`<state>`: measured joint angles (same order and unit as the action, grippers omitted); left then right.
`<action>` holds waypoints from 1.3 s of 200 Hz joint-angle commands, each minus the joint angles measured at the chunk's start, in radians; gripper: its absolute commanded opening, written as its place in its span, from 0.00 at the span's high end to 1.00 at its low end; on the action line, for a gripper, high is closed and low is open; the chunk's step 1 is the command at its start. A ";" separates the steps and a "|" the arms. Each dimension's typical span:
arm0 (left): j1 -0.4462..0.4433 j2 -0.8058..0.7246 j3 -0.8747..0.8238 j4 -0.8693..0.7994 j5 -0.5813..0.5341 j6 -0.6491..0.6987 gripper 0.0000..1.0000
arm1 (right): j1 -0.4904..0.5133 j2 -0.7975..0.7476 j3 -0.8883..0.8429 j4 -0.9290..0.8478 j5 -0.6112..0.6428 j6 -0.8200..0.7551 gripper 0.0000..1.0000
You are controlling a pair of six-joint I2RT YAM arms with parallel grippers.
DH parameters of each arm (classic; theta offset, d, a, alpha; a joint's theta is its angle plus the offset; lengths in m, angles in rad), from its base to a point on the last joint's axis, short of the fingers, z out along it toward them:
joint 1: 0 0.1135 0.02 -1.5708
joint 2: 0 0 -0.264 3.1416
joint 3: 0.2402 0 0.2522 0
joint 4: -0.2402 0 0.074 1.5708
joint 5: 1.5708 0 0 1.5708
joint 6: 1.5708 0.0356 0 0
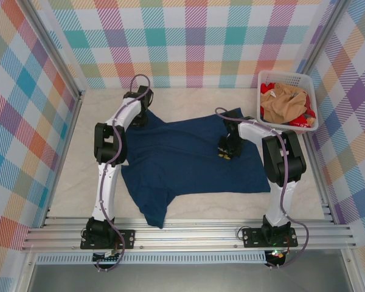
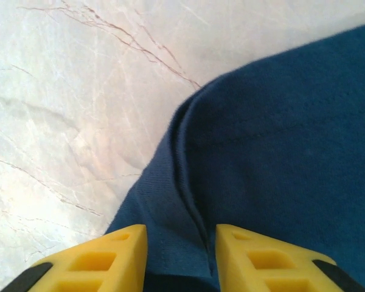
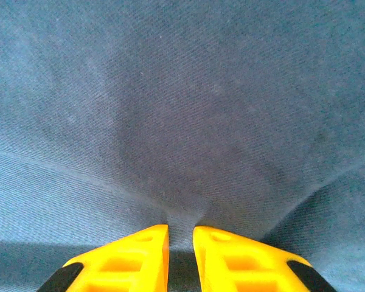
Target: Fold and stack the t-shirts
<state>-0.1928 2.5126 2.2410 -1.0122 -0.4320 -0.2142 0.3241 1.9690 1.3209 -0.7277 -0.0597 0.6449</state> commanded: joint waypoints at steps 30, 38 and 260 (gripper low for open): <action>0.031 0.011 0.043 -0.022 -0.039 0.019 0.78 | -0.004 0.052 -0.045 -0.086 0.044 -0.010 0.80; 0.033 0.011 0.045 -0.021 -0.044 0.019 0.80 | -0.005 0.053 -0.044 -0.087 0.045 -0.011 0.80; 0.059 -0.306 -0.213 0.025 0.328 -0.483 0.54 | -0.002 -0.121 0.013 -0.043 0.031 -0.043 0.70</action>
<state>-0.0967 2.2982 2.1181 -1.0664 -0.3054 -0.4789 0.3241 1.9499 1.3277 -0.7734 -0.0444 0.6380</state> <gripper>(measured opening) 0.479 0.245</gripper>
